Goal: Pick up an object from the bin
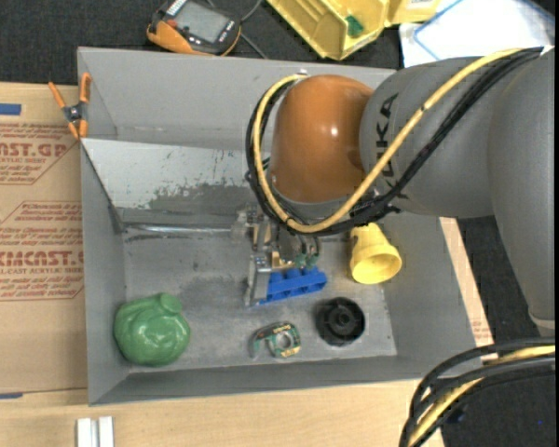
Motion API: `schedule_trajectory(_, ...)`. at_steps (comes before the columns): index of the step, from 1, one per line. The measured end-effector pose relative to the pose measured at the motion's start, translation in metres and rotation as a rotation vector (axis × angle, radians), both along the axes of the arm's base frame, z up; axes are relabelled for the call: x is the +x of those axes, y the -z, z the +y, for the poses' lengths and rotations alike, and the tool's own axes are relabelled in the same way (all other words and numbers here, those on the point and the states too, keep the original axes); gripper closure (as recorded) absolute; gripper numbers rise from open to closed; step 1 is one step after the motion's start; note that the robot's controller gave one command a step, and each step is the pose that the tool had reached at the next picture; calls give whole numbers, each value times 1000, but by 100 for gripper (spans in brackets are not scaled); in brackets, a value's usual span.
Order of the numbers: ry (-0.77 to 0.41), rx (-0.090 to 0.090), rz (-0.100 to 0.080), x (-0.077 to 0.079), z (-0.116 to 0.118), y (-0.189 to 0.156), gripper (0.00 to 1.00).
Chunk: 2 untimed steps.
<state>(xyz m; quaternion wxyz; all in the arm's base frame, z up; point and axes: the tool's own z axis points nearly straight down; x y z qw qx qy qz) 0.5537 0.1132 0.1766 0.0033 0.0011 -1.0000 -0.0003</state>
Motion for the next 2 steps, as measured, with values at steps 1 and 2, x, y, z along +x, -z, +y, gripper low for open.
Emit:
schedule_trajectory(1, 1, 1, -8, 2, -1, -5, 0)
schedule_trajectory(2, -163, 0, -4, -6, -101, 108, 0)
